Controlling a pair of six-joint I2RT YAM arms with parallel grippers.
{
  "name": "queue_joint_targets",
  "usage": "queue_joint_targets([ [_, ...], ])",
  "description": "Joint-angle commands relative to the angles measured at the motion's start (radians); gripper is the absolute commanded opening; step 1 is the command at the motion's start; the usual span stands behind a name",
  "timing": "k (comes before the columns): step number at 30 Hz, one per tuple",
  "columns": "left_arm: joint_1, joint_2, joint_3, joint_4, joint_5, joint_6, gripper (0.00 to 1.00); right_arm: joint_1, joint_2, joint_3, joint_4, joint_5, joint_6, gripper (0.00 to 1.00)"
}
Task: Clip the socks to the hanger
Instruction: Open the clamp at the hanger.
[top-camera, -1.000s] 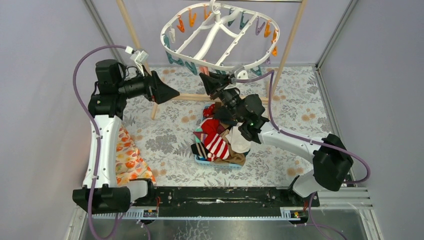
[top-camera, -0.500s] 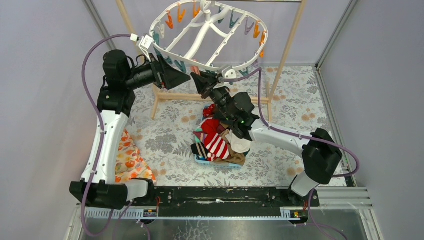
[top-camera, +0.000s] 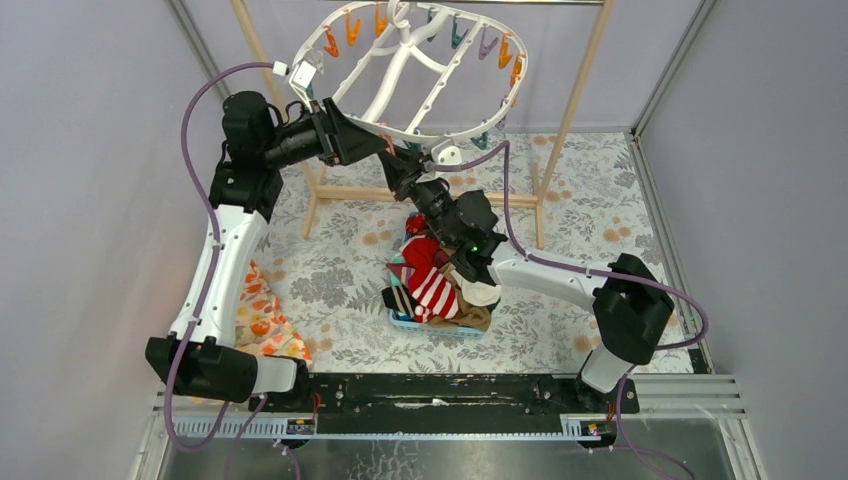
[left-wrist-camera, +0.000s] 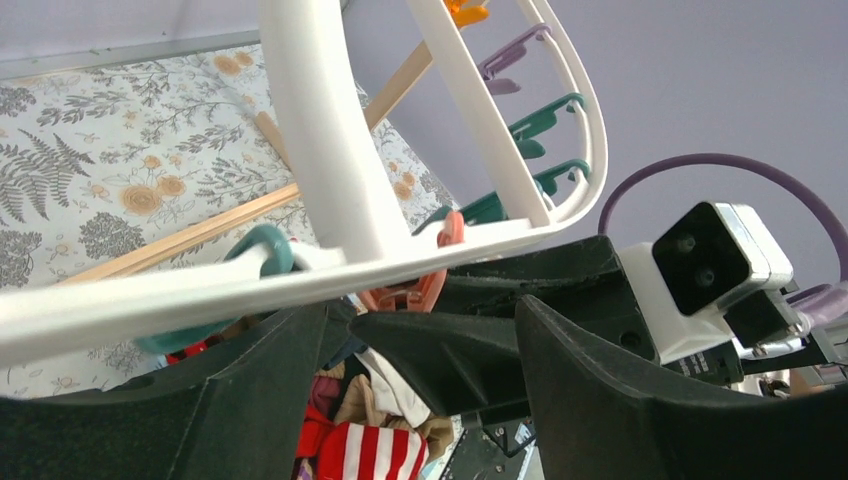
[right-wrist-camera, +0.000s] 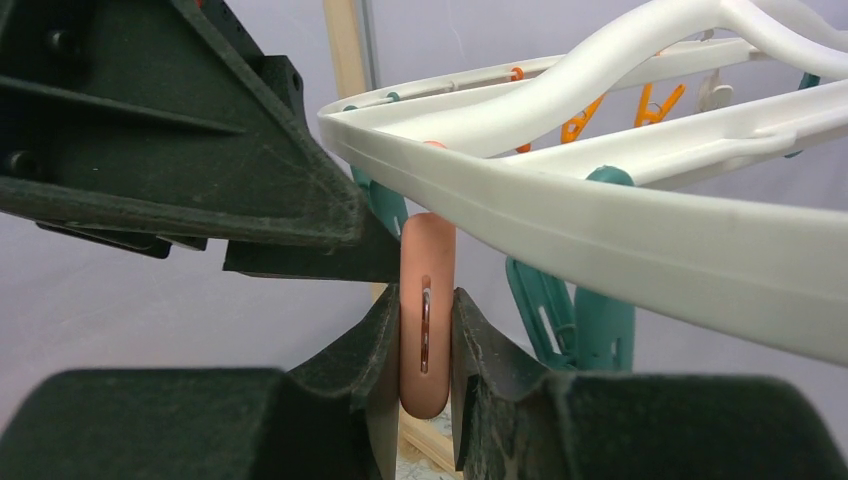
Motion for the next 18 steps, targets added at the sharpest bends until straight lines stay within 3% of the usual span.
queue_joint_targets([
  [1,-0.02,0.027,0.044,0.076,-0.026,-0.011,0.75,0.036,0.016,0.056,0.043,0.013,-0.027,0.03],
  [18,-0.03,0.067,0.064,0.113,-0.066,-0.02,0.57,0.054,0.03,0.072,0.02,0.004,-0.018,0.03],
])
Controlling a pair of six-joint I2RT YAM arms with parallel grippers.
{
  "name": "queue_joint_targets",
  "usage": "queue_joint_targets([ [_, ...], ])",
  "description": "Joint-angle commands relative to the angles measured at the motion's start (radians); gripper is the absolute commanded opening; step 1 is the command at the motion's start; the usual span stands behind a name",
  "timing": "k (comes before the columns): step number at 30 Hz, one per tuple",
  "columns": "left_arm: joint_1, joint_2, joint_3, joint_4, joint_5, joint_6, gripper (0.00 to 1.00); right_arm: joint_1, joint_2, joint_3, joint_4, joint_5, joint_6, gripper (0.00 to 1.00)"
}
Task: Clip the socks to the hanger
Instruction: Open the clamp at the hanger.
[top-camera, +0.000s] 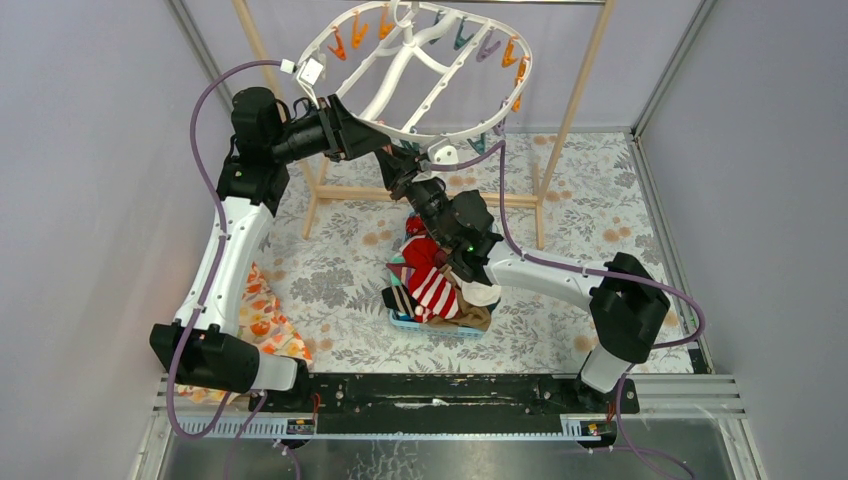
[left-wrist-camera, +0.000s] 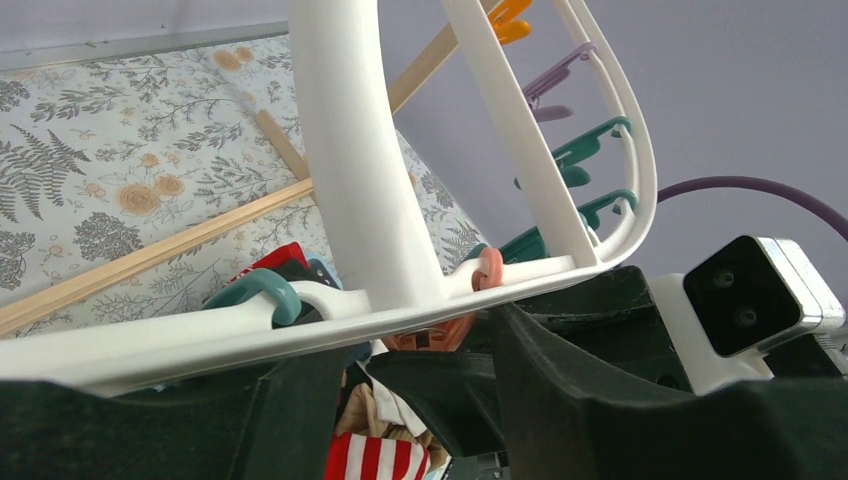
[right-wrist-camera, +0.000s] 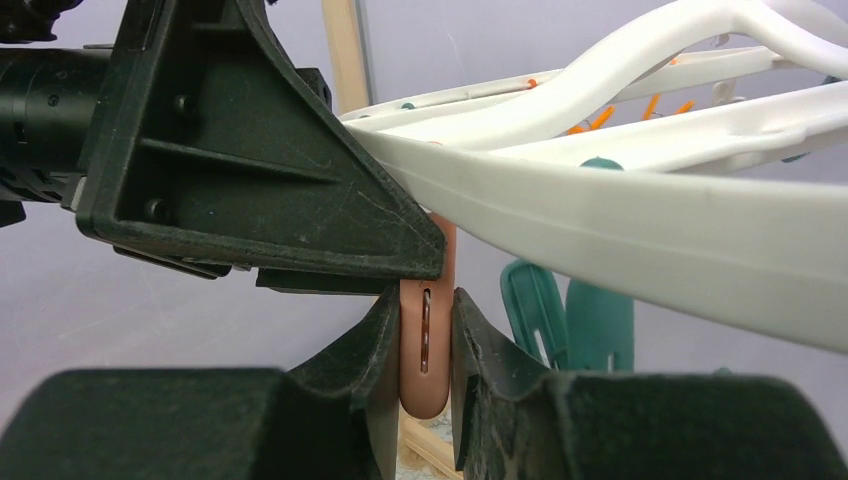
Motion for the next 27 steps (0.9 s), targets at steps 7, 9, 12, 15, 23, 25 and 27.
queue_joint_targets([
  [7,-0.011,0.038,0.044,0.098,-0.023,-0.017,0.41,0.034,-0.001,0.044,-0.025,-0.028,0.007,0.12],
  [9,-0.011,0.037,0.041,0.098,-0.021,-0.017,0.32,0.034,-0.013,0.035,-0.041,-0.012,0.016,0.27],
  [12,-0.011,0.026,0.036,0.092,-0.022,-0.012,0.18,0.034,-0.051,0.006,-0.064,0.027,0.032,0.45],
  [15,-0.01,0.016,0.028,0.075,-0.024,-0.003,0.06,0.034,-0.109,-0.031,-0.132,0.065,0.061,0.6],
  [23,-0.01,-0.007,0.017,0.052,-0.008,0.019,0.03,0.033,-0.4,-0.278,-0.425,0.165,0.219,0.83],
  [25,-0.01,-0.008,0.019,0.043,-0.005,0.021,0.03,0.031,-0.461,-0.301,-0.556,0.212,0.28,0.82],
  [27,-0.009,-0.01,0.023,0.032,-0.002,0.028,0.04,0.026,-0.508,-0.306,-0.711,0.265,0.359,0.8],
])
